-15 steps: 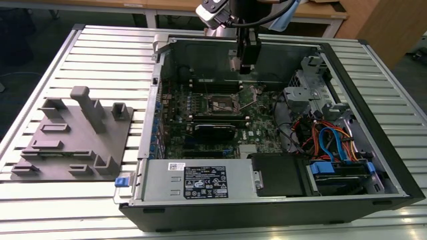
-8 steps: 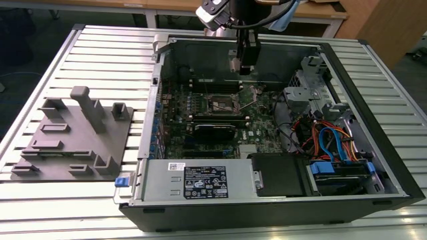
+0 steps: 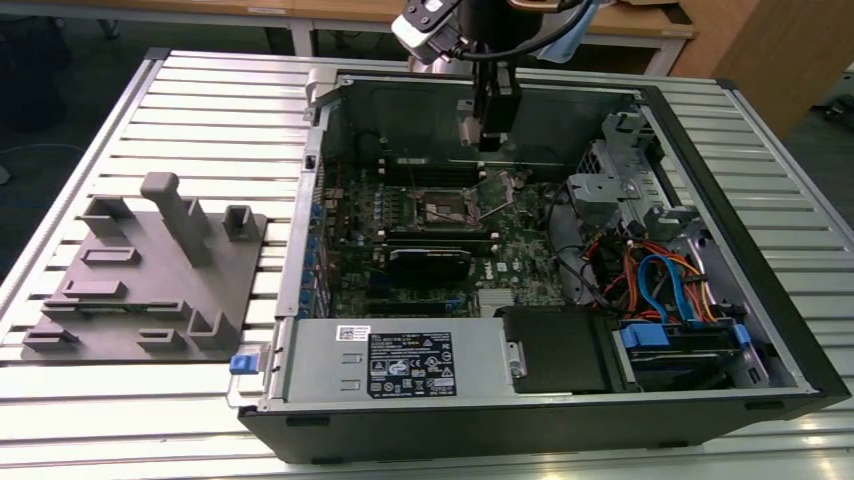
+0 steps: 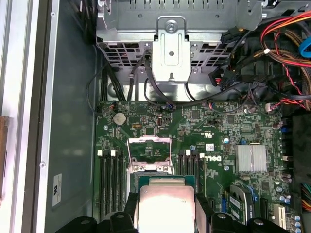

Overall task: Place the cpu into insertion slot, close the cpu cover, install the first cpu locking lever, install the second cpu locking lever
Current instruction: 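Place the cpu into insertion slot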

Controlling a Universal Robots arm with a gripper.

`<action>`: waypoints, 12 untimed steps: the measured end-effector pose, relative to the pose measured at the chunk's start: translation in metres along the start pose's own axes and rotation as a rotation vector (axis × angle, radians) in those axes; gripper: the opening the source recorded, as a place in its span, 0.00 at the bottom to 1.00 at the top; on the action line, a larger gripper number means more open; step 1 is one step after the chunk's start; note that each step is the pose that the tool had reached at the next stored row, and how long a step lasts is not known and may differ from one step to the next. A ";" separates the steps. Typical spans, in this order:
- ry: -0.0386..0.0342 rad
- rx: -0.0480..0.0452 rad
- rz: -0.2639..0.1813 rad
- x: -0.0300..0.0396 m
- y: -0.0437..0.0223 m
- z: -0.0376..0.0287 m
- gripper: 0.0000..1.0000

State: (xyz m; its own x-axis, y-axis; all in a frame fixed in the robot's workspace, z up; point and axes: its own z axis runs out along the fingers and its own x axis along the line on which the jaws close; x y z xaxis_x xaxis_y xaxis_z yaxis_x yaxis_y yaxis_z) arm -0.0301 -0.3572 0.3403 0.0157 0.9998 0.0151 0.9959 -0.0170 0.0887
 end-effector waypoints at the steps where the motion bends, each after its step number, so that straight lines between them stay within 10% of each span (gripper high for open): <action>1: -0.0001 0.0000 0.000 0.0000 0.0000 0.0002 0.54; 12: -0.0001 0.0000 0.000 0.0000 -0.0003 0.0032 0.54</action>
State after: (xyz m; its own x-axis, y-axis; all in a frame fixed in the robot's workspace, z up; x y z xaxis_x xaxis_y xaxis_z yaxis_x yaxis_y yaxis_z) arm -0.0301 -0.3572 0.3371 0.0158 0.9998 0.0150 0.9959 -0.0170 0.0887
